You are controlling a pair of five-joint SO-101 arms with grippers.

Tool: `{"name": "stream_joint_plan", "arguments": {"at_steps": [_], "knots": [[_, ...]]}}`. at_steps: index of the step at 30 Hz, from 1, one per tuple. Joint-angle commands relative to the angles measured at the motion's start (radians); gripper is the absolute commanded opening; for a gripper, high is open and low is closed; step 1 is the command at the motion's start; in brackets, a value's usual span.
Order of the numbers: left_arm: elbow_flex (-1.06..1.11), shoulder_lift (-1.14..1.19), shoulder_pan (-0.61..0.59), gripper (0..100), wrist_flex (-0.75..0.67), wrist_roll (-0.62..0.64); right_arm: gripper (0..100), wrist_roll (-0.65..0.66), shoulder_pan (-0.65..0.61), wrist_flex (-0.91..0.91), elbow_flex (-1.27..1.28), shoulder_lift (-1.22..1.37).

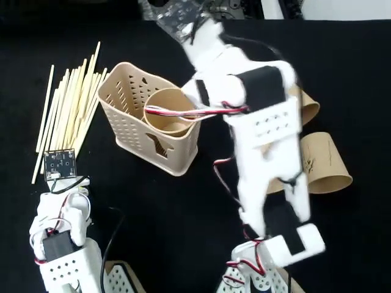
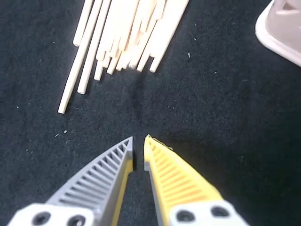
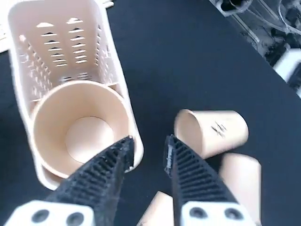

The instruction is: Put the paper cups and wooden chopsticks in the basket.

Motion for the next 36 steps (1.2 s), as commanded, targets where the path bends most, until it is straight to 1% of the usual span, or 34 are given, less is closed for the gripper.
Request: {"name": "stream_joint_plan", "arguments": {"at_steps": [1, 5, 7, 9, 11, 13, 16, 20, 23, 28, 33, 34, 36], "knots": [[-0.186, -0.006, -0.010, 6, -0.006, -0.002, 12.4, -0.034, 0.167, 0.034, 0.021, -0.099], [-0.464, -0.005, -0.005, 6, -0.012, 0.040, 12.4, -0.014, 0.334, 0.034, 0.213, -0.222], [-0.596, 0.012, 0.001, 9, -0.015, 0.057, 12.4, 0.080, 0.405, 0.032, 0.337, -0.277], [-0.705, 0.075, 0.002, 15, -0.043, 0.103, 12.4, 0.218, 0.471, 0.025, 0.456, -0.328], [-0.794, 0.190, 0.002, 19, -0.097, 0.170, 12.4, 0.336, 0.528, 0.008, 0.573, -0.384], [-0.881, 0.348, 0.005, 19, -0.144, 0.207, 12.6, 0.431, 0.575, -0.015, 0.682, -0.449], [-1.036, 0.623, 0.093, 20, -0.150, 0.209, 12.6, 0.529, 0.626, -0.041, 0.832, -0.533], [-1.291, 0.968, 0.232, 20, -0.055, 0.209, 12.6, 0.539, 0.678, -0.110, 0.984, -0.613], [-1.488, 1.192, 0.297, 20, 0.028, 0.209, 12.7, 0.539, 0.718, -0.147, 1.055, -0.642], [-1.748, 1.507, 0.352, 20, 0.124, 0.190, 12.7, 0.543, 0.787, -0.198, 1.119, -0.665], [-1.925, 1.758, 0.384, 19, 0.187, 0.189, 12.6, 0.545, 0.829, -0.236, 1.161, -0.665], [-1.956, 1.800, 0.389, 19, 0.212, 0.189, 12.6, 0.545, 0.830, -0.236, 1.164, -0.665], [-2.018, 1.864, 0.389, 14, 0.269, 0.187, 12.6, 0.545, 0.832, -0.236, 1.167, -0.665]]}}
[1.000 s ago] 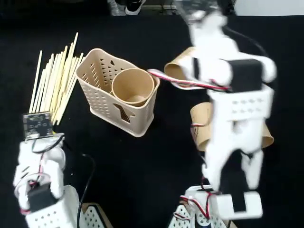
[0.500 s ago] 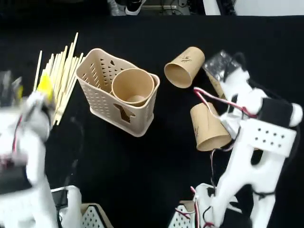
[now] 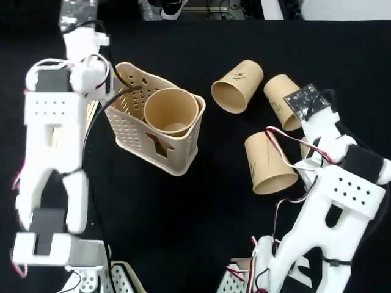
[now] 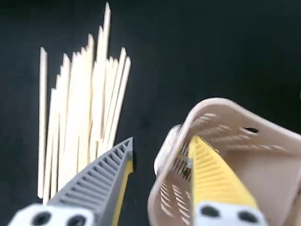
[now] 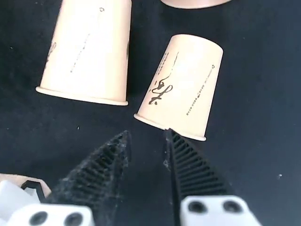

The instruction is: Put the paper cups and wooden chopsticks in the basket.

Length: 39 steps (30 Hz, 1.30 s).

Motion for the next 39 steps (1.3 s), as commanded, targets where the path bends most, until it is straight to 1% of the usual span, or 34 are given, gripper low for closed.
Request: {"name": "stream_joint_plan", "arguments": {"at_steps": [1, 4, 7, 10, 11, 12, 15, 18, 21, 24, 27, 30, 35, 39], "knots": [[-0.183, 0.141, 0.015, 11, 0.106, -0.008, 12.6, 0.011, 0.015, -0.018, -0.005, -0.027], [-0.248, 0.206, 0.016, 2, 0.201, -0.008, 12.6, 0.015, 0.017, -0.018, -0.005, -0.028], [-0.298, 0.235, 0.041, 3, 0.313, -0.006, 12.6, 0.087, 0.020, -0.005, -0.005, -0.038], [-0.375, 0.235, 0.090, 3, 0.456, 0.000, 12.6, 0.101, 0.043, -0.002, -0.005, -0.056], [-0.390, 0.235, 0.107, 3, 0.474, 0.002, 12.6, 0.103, 0.052, -0.003, -0.008, -0.061], [-0.389, 0.233, 0.120, 3, 0.470, 0.009, 12.7, 0.107, 0.061, -0.003, -0.008, -0.067], [-0.364, 0.190, 0.140, 3, 0.471, 0.037, 12.7, 0.175, 0.087, 0.003, -0.005, -0.076], [-0.271, 0.130, 0.159, 3, 0.471, 0.031, 12.7, 0.252, 0.114, 0.005, -0.004, -0.073], [-0.183, 0.066, 0.151, 3, 0.471, 0.029, 12.7, 0.333, 0.126, 0.005, -0.004, -0.073], [-0.085, 0.005, 0.147, 3, 0.471, 0.021, 12.5, 0.404, 0.124, 0.005, -0.001, -0.079], [0.018, -0.060, 0.153, 3, 0.471, -0.008, 12.5, 0.437, 0.118, 0.006, 0.005, -0.087], [0.093, -0.115, 0.153, 3, 0.471, -0.008, 12.6, 0.526, 0.118, 0.006, 0.024, -0.105], [0.110, -0.190, 0.156, 3, 0.471, -0.006, 12.7, 0.695, 0.118, 0.006, 0.108, -0.159], [0.053, -0.232, 0.157, 3, 0.473, 0.043, 12.7, 0.795, 0.118, 0.006, 0.194, -0.243]]}}
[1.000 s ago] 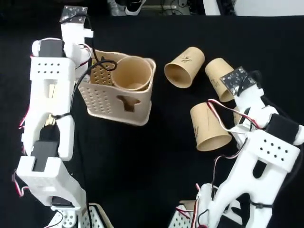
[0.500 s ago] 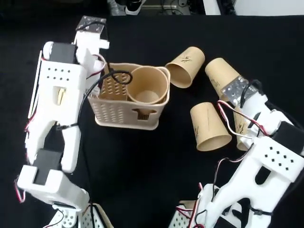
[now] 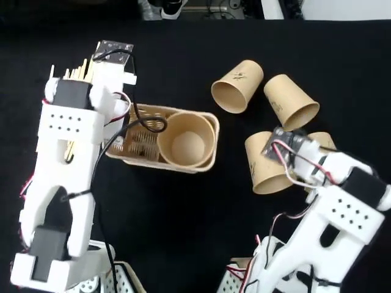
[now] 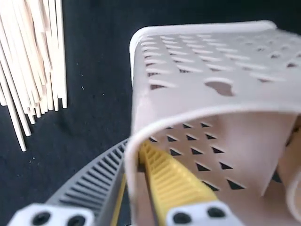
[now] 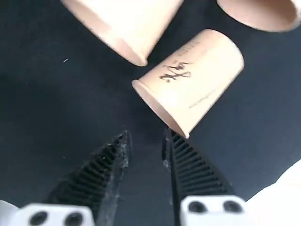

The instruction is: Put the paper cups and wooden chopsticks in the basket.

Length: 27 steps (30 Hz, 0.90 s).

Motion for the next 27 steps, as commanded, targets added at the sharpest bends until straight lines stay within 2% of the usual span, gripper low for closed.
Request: {"name": "stream_joint_plan", "arguments": {"at_steps": [1, 5, 14, 19, 24, 27], "knots": [[-0.065, -0.071, 0.012, 3, 0.012, 0.029, 12.7, 0.094, 0.005, 0.005, 0.051, -0.088], [-0.068, -0.083, 0.013, 3, 0.012, 0.031, 12.8, 0.164, 0.000, 0.005, 0.140, -0.191], [0.019, -0.072, 0.005, 3, 0.012, 0.060, 12.8, 0.164, -0.107, -0.014, 0.308, -0.286], [0.097, -0.072, 0.004, 3, 0.008, 0.060, 12.8, -0.074, -0.221, -0.195, 0.390, -0.285], [0.128, -0.071, 0.004, 3, 0.006, 0.052, 12.8, -0.149, -0.350, -0.198, 0.446, -0.286], [0.153, -0.071, 0.002, 8, 0.006, 0.051, 12.6, -0.215, -0.382, -0.293, 0.484, -0.288]]}}
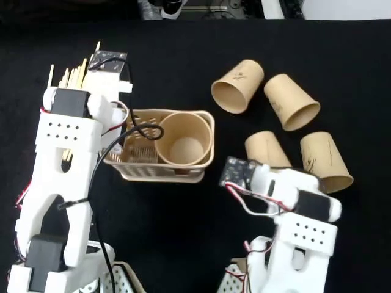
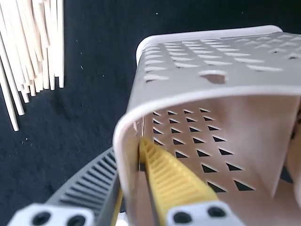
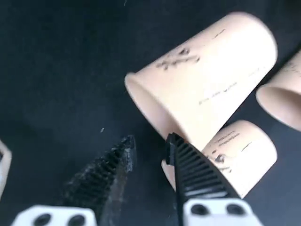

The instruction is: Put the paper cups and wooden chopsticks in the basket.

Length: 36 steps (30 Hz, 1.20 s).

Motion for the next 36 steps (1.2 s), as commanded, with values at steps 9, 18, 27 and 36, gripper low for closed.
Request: {"name": "stream_joint_plan", "arguments": {"at_steps": [9, 18, 27, 36], "knots": [[-0.131, -0.031, -0.058, 30, 0.006, 0.003, 3.8, -0.068, -0.032, -0.371, 0.173, -0.016], [-0.219, -0.201, -0.071, 30, 0.008, 0.043, 1.1, -0.227, 0.014, -0.215, 0.010, -0.018], [-0.070, -0.753, -0.082, 30, -0.018, 0.034, 1.1, -0.428, 0.008, 0.167, -0.337, -0.018], [0.456, -1.209, -0.306, 30, -0.298, -0.006, 1.1, -0.755, -0.089, 0.413, -0.682, -0.010]]}}
